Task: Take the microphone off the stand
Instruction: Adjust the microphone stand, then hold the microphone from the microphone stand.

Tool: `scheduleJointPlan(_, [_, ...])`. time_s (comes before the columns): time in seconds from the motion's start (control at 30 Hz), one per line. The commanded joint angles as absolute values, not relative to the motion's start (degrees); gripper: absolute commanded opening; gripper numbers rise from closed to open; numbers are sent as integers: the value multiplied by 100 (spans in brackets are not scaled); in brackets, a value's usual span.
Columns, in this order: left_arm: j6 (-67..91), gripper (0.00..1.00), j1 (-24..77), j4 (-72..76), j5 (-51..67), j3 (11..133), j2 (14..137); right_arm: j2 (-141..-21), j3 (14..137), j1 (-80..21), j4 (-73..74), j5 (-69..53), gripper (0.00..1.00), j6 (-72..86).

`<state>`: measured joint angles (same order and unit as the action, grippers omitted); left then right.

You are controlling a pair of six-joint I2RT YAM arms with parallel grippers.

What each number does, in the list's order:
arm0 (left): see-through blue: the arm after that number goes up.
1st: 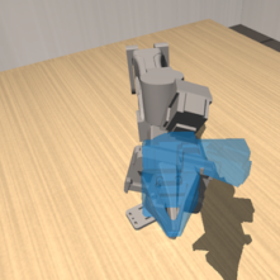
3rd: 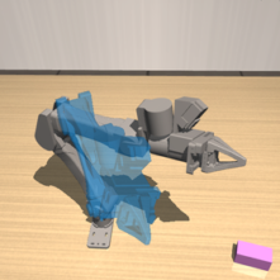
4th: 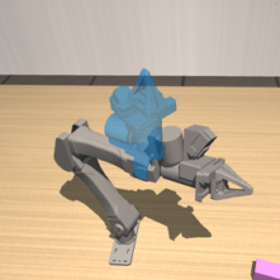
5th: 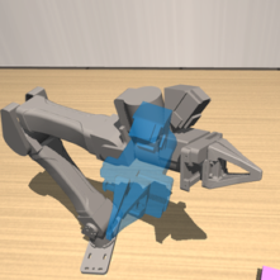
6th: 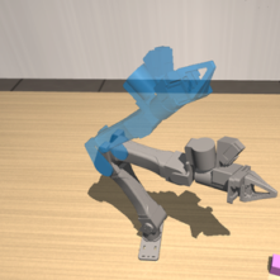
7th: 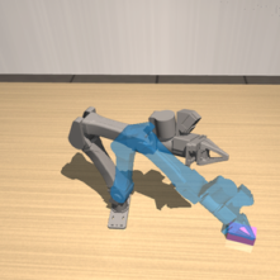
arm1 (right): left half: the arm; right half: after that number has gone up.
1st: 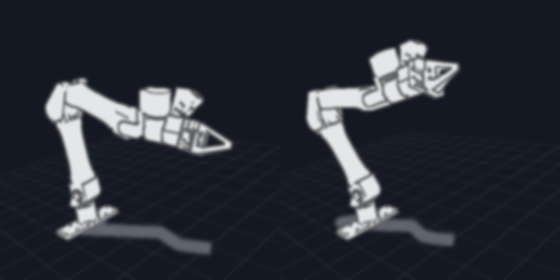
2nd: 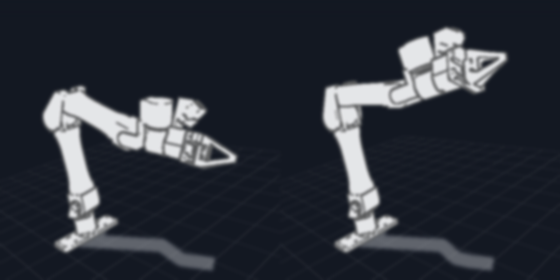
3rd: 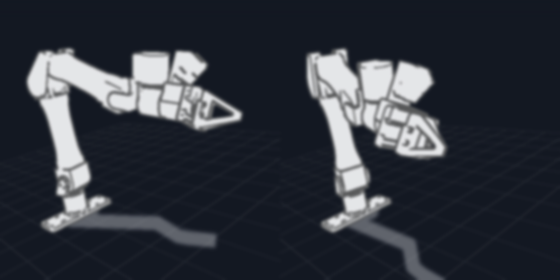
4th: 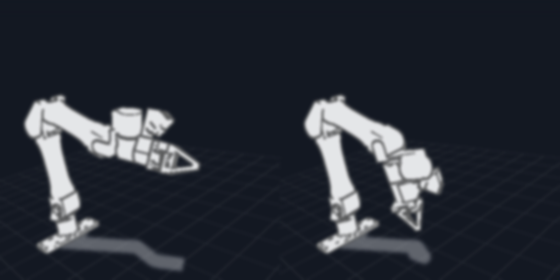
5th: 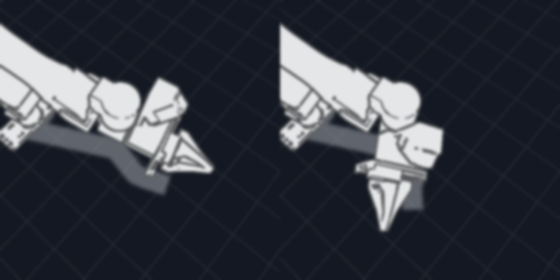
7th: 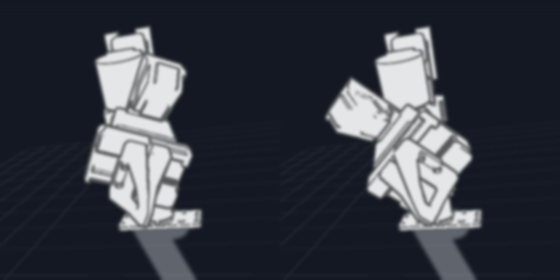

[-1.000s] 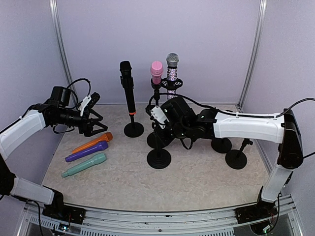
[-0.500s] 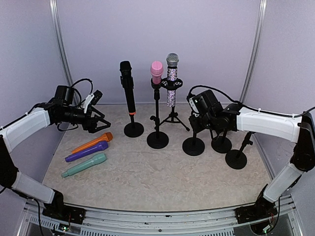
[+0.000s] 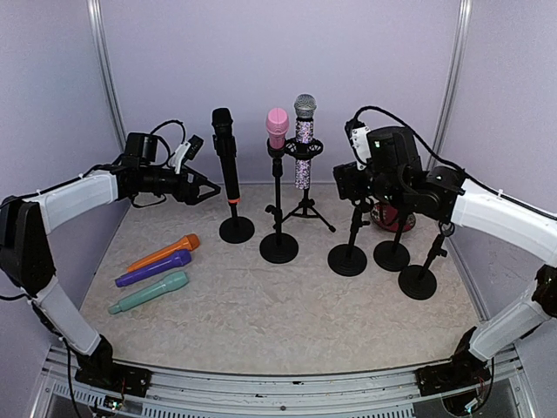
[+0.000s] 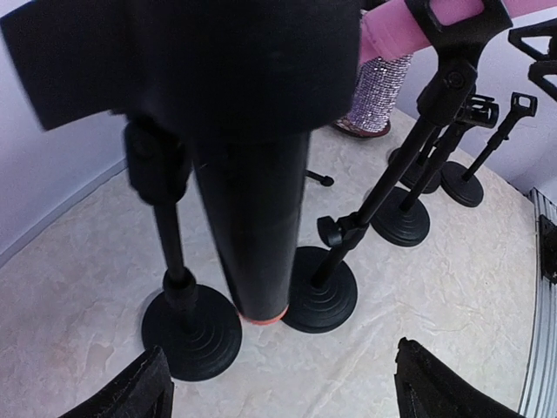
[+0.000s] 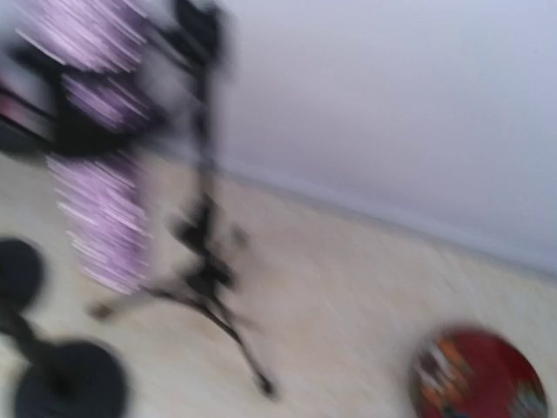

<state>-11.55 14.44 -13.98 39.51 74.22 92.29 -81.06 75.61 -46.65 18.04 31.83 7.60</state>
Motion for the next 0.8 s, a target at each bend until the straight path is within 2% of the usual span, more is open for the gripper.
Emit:
scheduleJointPlan(0.0, [-1012, 85, 1621, -1172, 3871, 7810, 9367, -8368, 7986, -5409, 1107, 3222, 78, 324])
scheduleJointPlan(0.17, [-1009, 83, 1617, -1352, 4090, 7726, 9211, -8931, 8477, -5919, 329, 3277, 79, -247])
scheduleJointPlan(0.53, [-1683, 84, 1488, -2077, 4358, 6514, 8042, -9948, 9217, -5969, -1508, 3863, 75, -1559])
scheduleJointPlan(0.63, [-1798, 84, 1469, -2236, 4352, 6355, 7751, -10138, 9352, -5968, -1828, 3763, 71, -1777])
scheduleJointPlan(0.77, [-1896, 84, 1473, -2416, 4315, 6274, 7553, -10342, 9521, -5968, -1986, 3701, 61, -1873])
